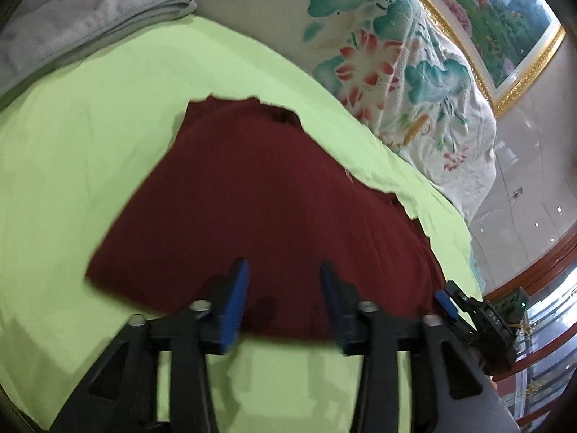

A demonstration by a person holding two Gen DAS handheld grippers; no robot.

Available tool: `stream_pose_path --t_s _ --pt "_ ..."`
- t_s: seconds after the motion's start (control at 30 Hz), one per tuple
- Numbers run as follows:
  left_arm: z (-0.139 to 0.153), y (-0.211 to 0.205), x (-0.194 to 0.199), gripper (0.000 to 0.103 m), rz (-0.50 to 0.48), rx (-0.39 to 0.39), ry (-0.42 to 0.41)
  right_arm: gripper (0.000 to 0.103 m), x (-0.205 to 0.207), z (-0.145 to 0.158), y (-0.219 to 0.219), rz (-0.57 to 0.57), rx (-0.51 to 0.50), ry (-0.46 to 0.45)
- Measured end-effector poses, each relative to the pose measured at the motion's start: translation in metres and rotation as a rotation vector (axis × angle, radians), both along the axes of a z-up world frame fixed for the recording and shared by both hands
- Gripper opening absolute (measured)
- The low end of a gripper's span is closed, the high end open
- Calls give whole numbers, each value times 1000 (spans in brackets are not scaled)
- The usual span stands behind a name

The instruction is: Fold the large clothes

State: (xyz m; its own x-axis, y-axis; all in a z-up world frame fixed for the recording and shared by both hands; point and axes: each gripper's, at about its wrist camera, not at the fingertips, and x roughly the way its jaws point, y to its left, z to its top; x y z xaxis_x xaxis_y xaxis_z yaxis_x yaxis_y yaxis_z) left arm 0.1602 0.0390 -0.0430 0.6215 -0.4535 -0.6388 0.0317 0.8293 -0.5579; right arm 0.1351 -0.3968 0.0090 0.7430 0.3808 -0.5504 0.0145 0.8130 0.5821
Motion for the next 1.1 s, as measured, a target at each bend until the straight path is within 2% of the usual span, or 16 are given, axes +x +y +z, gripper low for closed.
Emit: stream_pose_path --t_s 0.03,0.17,0.37,0.47,0.57,0.73,0.9,1.03,1.1 --pt "-3 2 -8 56 1 -17 7 41 -2 -1 3 5 -6 6" --pt "-24 7 -31 56 15 -53 57 41 -10 -3 16 30 -13 11" --pt "-42 13 -35 58 52 -103 93 40 -11 -4 39 78 -26 8" --pt "-45 14 -28 60 74 -117 97 33 -5 -4 55 114 -48 11" --pt "-46 18 -17 60 105 -132 90 26 7 -2 70 152 -60 15" --pt "-47 29 -1 60 168 -184 89 24 42 5 107 228 -93 14" --pt "-46 35 11 59 219 -185 84 19 79 4 138 259 -152 34" --pt "-45 34 19 58 234 -175 80 14 103 -17 147 254 -198 118" --pt "-44 33 23 51 240 -159 75 12 106 -29 147 267 -190 124"
